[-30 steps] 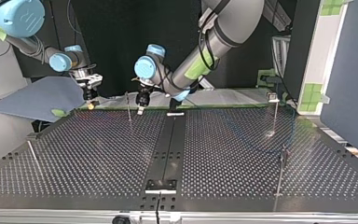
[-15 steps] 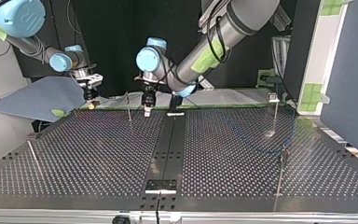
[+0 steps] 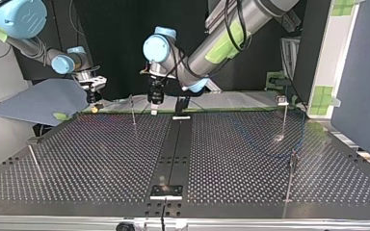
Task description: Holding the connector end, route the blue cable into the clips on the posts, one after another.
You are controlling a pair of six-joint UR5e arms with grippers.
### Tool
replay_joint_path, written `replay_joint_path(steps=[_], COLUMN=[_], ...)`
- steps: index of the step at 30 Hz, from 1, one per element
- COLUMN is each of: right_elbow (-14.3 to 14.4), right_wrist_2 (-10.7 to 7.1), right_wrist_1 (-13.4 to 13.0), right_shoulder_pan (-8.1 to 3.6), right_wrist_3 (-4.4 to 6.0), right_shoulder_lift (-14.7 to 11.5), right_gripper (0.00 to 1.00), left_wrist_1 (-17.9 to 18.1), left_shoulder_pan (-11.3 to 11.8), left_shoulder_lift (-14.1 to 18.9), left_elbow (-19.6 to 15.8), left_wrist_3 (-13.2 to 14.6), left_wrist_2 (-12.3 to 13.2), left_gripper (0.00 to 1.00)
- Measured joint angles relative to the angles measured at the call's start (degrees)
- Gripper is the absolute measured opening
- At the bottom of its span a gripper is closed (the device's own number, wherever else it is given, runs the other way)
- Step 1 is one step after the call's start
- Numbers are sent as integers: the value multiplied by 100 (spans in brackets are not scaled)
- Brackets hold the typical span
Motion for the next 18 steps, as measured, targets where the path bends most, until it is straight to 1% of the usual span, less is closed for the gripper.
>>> replay_joint_path(steps=[6, 13, 18], right_elbow=[0, -3, -1], right_wrist_2=[0, 0, 0], right_wrist_1=[-9, -17, -2], right_shoulder_pan=[8, 25, 35], right_wrist_3=[0, -6, -29], right_shoulder_lift=[0, 0, 0], right_gripper=[0, 0, 0], left_wrist_1=[103, 493, 664], left_shoulder_pan=[9, 64, 50], left_shoulder_lift=[284, 698, 962], left_elbow=[-284, -699, -962], left_wrist_3=[-176, -524, -574], left_wrist_2=[17, -19, -124], left_gripper=[100, 100, 100])
